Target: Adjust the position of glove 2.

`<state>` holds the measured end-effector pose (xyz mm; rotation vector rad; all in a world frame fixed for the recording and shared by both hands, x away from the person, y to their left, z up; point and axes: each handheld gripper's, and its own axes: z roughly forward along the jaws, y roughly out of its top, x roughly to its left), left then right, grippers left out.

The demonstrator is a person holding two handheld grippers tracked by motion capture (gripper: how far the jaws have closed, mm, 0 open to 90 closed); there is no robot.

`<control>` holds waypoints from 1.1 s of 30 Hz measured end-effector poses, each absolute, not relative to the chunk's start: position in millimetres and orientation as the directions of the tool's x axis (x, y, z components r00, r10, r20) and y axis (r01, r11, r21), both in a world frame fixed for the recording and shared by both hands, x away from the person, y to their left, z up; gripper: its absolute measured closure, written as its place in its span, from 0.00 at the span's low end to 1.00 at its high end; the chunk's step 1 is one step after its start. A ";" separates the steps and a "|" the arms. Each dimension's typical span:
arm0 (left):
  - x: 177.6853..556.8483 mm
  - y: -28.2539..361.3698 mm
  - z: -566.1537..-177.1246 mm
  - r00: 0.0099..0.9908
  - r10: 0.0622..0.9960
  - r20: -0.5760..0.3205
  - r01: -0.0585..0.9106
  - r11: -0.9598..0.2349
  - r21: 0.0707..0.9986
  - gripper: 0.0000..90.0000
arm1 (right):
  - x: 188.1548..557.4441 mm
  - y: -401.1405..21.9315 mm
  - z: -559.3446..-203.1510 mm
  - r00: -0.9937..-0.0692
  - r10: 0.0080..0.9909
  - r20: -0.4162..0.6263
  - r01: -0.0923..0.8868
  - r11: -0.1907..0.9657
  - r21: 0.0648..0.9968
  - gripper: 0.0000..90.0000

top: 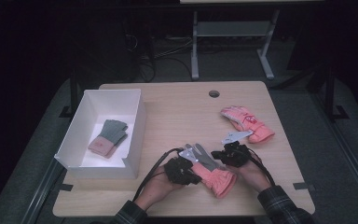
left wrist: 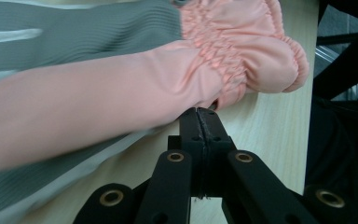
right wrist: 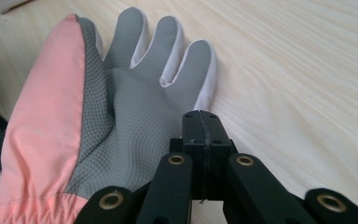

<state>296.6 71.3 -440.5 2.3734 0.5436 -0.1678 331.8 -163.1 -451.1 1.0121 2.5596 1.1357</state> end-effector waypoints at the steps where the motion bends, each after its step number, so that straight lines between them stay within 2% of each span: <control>1: 296.6 73.8 -440.1 0.904 0.341 -0.258 0.426 -0.676 0.602 0.97 | 331.8 -166.6 -449.0 -0.749 0.651 0.121 0.521 0.468 0.714 1.00; 6: 293.7 89.3 -438.4 0.903 0.362 -0.232 0.425 -0.672 0.607 0.90 | 332.4 -174.9 -443.7 -0.745 0.655 0.127 0.529 0.464 0.711 0.96; 8: 291.4 96.0 -438.2 0.902 0.371 -0.219 0.423 -0.668 0.612 0.84 | 332.4 -178.9 -442.2 -0.747 0.651 0.134 0.530 0.462 0.711 0.94; 12: 287.8 109.6 -439.2 0.902 0.394 -0.178 0.413 -0.665 0.622 0.67 | 331.7 -186.1 -439.1 -0.747 0.650 0.139 0.537 0.468 0.702 0.82; 16: 283.2 122.6 -442.9 0.893 0.420 -0.165 0.420 -0.643 0.640 0.56 | 332.4 -192.2 -434.8 -0.748 0.651 0.133 0.539 0.476 0.695 0.78; 21: 280.9 135.1 -446.0 0.889 0.439 -0.128 0.412 -0.646 0.643 0.44 | 338.7 -202.7 -426.8 -0.736 0.669 0.107 0.535 0.477 0.697 0.67; 28: 277.8 139.7 -448.6 0.874 0.466 -0.139 0.436 -0.623 0.650 0.33 | 356.8 -221.9 -415.1 -0.720 0.685 0.113 0.545 0.458 0.702 0.63; 33: 278.1 138.4 -450.8 0.882 0.457 -0.115 0.417 -0.643 0.642 0.27 | 371.6 -234.0 -411.6 -0.711 0.694 0.116 0.556 0.453 0.697 0.62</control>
